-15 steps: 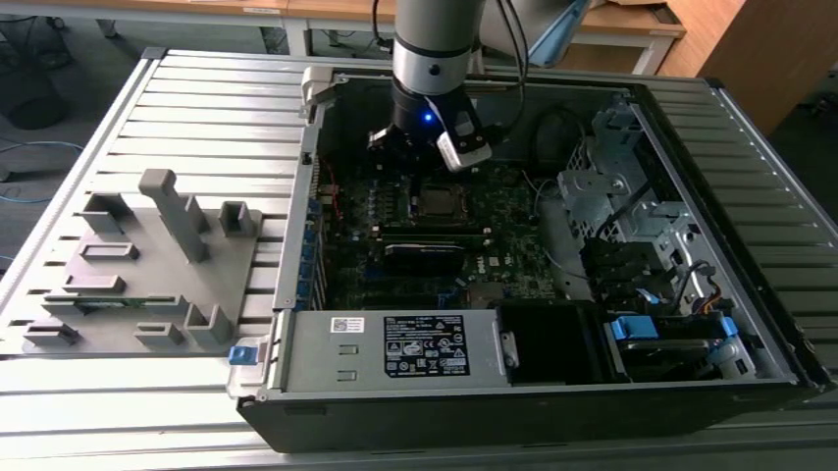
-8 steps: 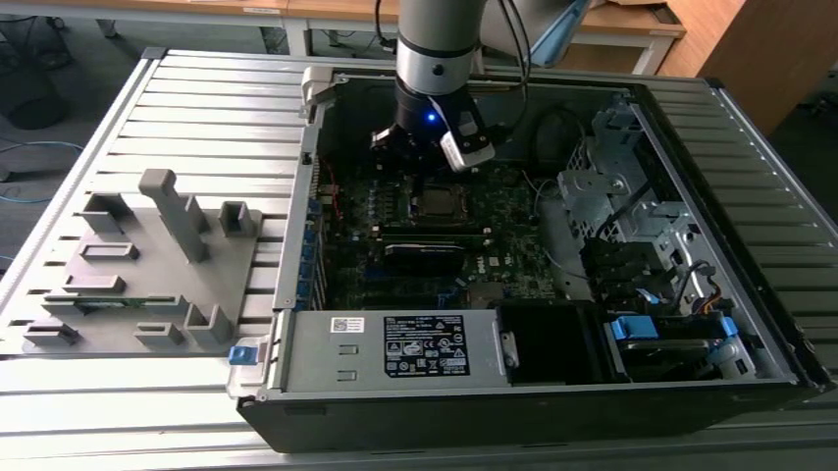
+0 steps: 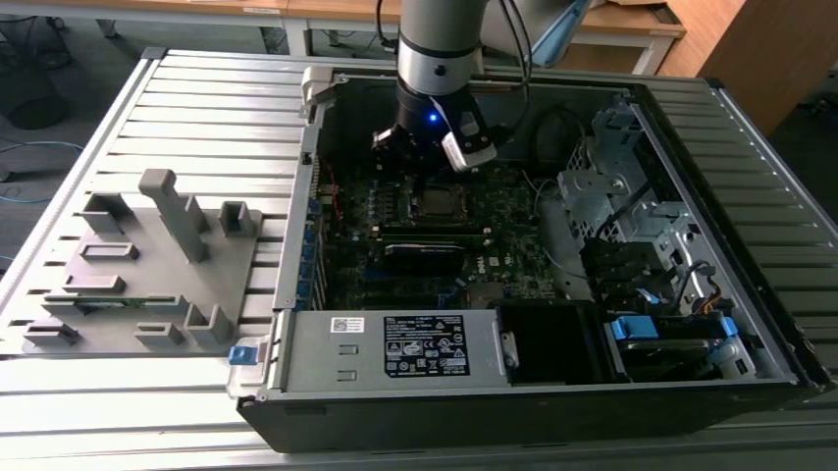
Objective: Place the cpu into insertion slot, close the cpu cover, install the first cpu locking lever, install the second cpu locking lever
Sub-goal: 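Close the cpu cover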
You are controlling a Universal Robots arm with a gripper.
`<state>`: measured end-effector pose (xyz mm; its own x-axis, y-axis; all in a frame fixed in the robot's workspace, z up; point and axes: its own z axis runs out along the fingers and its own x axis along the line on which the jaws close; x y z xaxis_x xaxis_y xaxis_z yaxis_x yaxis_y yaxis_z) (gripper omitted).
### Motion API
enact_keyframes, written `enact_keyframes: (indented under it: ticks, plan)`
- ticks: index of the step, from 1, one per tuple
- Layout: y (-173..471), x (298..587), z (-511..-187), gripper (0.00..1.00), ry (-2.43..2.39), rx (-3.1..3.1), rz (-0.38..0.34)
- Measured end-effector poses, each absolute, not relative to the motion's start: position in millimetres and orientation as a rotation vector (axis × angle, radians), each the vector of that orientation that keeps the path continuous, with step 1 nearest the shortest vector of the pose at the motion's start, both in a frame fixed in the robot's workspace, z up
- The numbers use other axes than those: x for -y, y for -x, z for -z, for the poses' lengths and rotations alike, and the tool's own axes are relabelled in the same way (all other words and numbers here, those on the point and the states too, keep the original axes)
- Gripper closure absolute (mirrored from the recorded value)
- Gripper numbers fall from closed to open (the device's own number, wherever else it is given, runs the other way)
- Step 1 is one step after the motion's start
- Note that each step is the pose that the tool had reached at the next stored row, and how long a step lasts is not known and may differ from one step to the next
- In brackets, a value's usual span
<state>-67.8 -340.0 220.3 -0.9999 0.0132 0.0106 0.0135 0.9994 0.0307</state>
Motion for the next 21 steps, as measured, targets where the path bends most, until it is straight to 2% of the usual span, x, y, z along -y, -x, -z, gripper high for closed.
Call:
enact_keyframes:
  ticks: [21]
  plan:
    - [65.8,341.1,-216.2,0.89,0.024,3.131,0.047]
